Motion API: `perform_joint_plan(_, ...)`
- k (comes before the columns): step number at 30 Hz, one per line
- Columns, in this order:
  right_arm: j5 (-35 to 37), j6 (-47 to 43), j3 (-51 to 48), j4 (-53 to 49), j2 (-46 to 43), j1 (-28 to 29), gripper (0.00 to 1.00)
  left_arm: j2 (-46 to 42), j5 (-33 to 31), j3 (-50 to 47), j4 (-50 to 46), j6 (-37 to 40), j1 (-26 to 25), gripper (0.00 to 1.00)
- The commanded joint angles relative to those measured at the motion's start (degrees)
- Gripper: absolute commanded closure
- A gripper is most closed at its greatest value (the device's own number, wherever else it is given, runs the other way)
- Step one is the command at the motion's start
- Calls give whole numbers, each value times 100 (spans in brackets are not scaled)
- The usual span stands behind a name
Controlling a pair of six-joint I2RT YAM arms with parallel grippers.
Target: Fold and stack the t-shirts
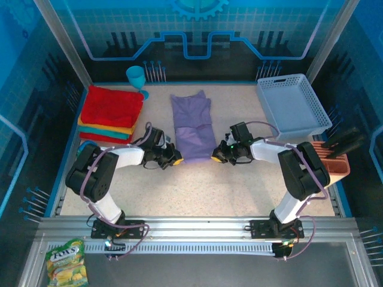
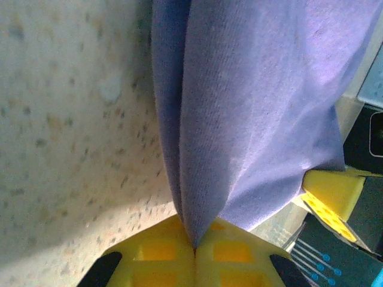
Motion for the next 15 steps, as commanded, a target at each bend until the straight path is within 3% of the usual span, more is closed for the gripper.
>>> perform_joint_plan(1,376,-216,-268,-512,-403,91,100,-419,-40,-423,-45,126,-69,100)
perform_joint_plan(7,738,-342,-607,-1127,-1196,469,100,-1162,-315,-1106,29,-242,-504,100)
perform_joint_plan(15,1163,-233,-696,-2004,-2254,942,100,-3021,-1211,-1334,-1400,-800,-1094,100)
